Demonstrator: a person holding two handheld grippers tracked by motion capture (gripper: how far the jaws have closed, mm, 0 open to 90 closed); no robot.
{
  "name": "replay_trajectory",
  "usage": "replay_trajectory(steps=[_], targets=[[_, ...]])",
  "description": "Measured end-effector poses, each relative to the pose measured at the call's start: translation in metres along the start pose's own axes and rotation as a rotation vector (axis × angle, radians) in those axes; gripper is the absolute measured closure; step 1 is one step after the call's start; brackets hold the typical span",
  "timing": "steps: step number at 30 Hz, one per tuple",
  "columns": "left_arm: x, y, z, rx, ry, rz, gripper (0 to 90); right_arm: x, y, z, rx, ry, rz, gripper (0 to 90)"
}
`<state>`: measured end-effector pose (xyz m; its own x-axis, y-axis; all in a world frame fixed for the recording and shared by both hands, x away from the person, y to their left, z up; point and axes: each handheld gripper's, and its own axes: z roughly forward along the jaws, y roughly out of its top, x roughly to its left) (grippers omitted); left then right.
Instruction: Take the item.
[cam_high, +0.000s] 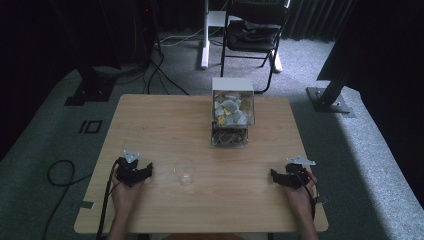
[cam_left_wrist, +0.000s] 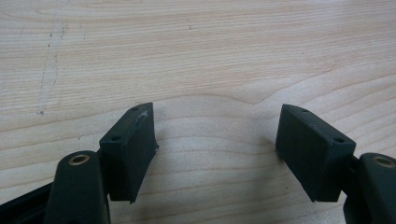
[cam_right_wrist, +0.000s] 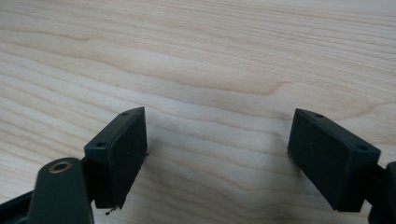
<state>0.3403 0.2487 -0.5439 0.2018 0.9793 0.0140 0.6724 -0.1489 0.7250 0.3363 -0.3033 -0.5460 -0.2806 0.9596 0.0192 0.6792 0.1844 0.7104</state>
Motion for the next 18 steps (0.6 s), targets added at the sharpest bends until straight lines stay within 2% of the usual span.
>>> replay_trajectory(steps=[12, 13, 18], targets=[[0.000, 0.000, 0.000, 0.000, 0.000, 0.000, 29.8, 0.018, 0.008, -0.012, -0.048, 0.012, -0.050, 19.6], [0.000, 0.000, 0.000, 0.000, 0.000, 0.000, 29.8, 0.022, 0.011, -0.014, -0.058, 0.013, -0.065, 21.1], [0.000, 0.000, 0.000, 0.000, 0.000, 0.000, 29.8, 0.027, 0.015, -0.016, -0.064, 0.020, -0.083, 21.9]])
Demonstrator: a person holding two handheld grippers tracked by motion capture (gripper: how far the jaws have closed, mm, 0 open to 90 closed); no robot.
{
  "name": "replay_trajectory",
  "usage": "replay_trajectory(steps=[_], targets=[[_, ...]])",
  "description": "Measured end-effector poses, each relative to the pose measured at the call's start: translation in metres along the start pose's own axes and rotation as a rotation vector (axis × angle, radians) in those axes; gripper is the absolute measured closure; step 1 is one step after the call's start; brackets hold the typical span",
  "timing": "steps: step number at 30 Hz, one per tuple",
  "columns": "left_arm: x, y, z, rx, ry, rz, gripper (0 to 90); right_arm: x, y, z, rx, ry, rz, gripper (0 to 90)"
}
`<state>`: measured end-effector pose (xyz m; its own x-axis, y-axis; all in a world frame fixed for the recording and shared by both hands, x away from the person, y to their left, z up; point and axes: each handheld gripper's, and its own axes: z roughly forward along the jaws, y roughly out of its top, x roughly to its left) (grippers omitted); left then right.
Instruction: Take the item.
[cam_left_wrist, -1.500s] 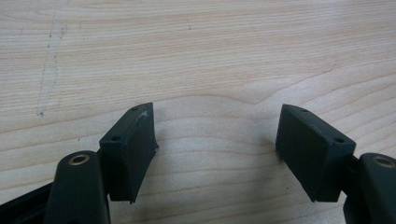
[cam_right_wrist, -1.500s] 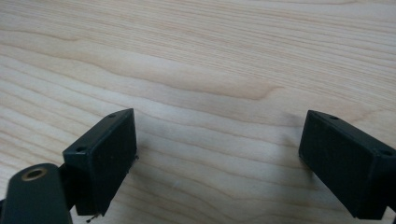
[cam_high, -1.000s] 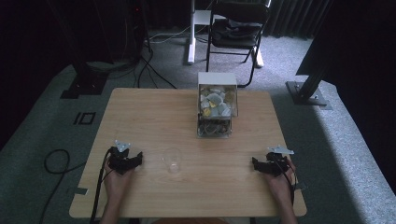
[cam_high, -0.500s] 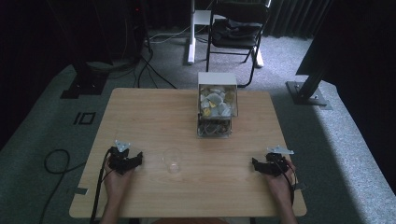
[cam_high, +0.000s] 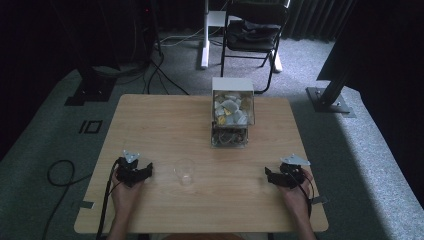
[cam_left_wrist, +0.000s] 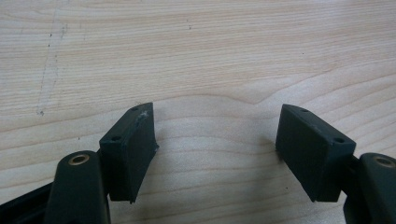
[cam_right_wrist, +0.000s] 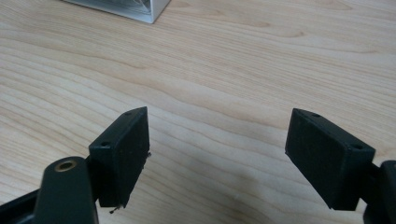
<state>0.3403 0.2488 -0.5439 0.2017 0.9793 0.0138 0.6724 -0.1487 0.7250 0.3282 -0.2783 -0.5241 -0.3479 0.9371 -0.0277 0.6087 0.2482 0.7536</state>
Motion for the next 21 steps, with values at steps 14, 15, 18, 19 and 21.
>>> replay_trajectory(steps=[14, 15, 18, 19, 21], targets=[[0.000, 0.000, 0.000, 0.000, 0.000, 0.000, 29.8, 0.010, 0.009, -0.002, -0.013, 0.037, -0.035, 30.7], [0.000, 0.000, 0.000, 0.000, 0.000, 0.000, 29.8, 0.012, 0.010, -0.002, -0.014, 0.039, -0.042, 30.9], [0.000, 0.000, 0.000, 0.000, 0.000, 0.000, 29.8, 0.018, 0.014, -0.002, -0.025, 0.049, -0.060, 31.5], [0.000, 0.000, 0.000, 0.000, 0.000, 0.000, 29.8, 0.019, 0.015, -0.001, -0.026, 0.051, -0.067, 31.5], [0.000, 0.000, 0.000, 0.000, 0.000, 0.000, 29.8, 0.021, 0.017, -0.001, -0.026, 0.054, -0.074, 31.9]])
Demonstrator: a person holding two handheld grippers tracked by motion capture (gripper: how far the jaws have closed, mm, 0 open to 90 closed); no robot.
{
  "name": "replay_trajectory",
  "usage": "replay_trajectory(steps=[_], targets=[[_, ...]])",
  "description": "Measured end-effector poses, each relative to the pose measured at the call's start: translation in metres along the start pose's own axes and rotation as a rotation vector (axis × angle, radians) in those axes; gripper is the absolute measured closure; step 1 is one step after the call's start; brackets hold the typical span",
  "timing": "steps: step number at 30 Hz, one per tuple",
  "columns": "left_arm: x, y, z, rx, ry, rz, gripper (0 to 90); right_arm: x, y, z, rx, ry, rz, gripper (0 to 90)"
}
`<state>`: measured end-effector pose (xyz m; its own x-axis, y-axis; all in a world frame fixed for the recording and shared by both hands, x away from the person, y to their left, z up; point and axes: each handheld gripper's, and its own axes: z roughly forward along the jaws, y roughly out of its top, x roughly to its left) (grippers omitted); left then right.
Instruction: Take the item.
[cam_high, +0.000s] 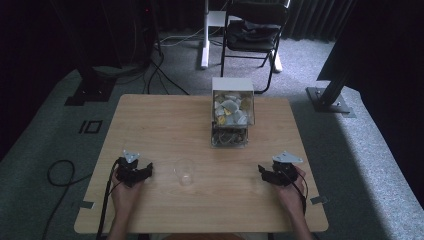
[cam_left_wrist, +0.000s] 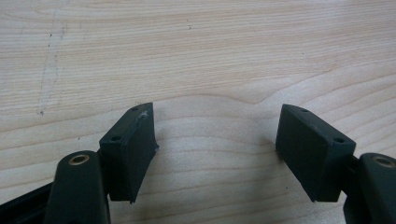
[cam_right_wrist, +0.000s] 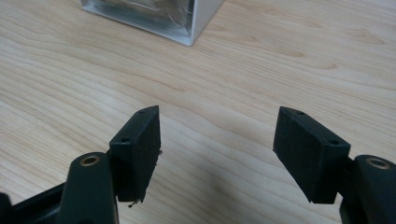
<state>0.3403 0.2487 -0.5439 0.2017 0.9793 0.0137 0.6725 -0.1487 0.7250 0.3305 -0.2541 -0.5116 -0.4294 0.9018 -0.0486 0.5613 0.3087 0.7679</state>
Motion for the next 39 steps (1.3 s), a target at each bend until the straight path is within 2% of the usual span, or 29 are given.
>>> replay_trajectory(steps=[9, 39], targets=[[0.000, 0.000, 0.000, 0.000, 0.000, 0.000, 29.8, 0.007, 0.007, 0.000, -0.017, 0.027, -0.026, 32.8], [0.000, 0.000, 0.000, 0.000, 0.000, 0.001, 29.8, 0.029, 0.031, 0.009, -0.054, 0.088, -0.068, 35.1]])
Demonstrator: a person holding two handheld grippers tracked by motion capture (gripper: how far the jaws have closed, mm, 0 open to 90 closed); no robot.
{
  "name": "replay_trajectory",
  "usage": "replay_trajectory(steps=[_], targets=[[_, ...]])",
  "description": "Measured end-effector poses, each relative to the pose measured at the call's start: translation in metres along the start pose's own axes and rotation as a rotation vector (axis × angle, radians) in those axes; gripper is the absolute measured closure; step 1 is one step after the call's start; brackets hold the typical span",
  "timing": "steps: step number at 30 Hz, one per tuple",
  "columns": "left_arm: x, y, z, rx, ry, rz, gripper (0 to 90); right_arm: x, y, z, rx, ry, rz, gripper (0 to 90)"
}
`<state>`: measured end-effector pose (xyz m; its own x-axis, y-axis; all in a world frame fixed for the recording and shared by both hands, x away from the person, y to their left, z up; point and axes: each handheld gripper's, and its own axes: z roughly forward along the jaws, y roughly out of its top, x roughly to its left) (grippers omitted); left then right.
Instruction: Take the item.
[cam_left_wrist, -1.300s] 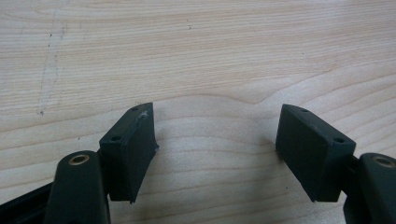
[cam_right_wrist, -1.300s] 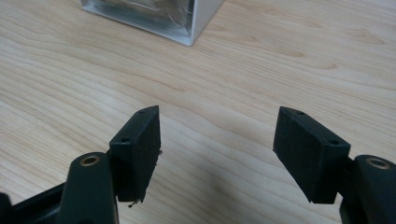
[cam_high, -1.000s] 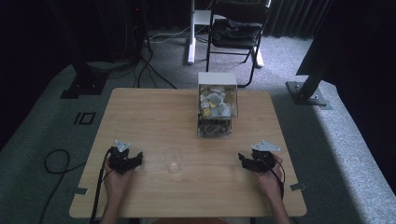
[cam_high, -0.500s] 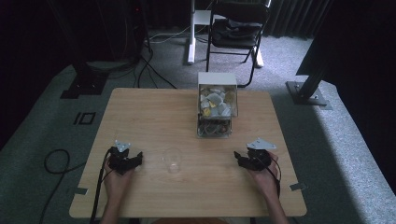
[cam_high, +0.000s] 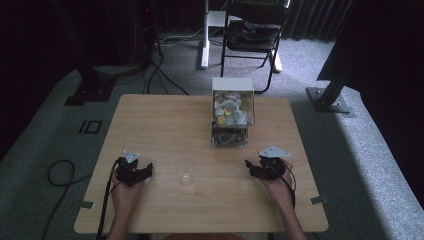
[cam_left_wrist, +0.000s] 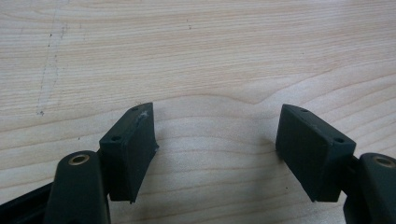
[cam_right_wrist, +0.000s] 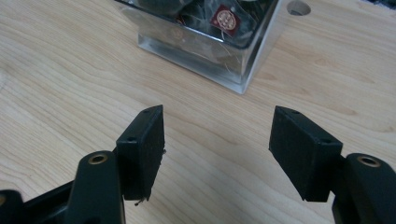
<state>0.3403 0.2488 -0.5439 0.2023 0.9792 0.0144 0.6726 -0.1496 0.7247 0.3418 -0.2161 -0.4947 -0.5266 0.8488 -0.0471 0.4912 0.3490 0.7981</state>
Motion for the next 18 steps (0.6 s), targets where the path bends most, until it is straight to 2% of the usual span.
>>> replay_trajectory(steps=[18], targets=[[0.0000, 0.0000, 0.0000, 0.000, 0.000, 0.000, 29.8, 0.0068, 0.0083, 0.0041, -0.011, 0.014, -0.024, 35.1]])
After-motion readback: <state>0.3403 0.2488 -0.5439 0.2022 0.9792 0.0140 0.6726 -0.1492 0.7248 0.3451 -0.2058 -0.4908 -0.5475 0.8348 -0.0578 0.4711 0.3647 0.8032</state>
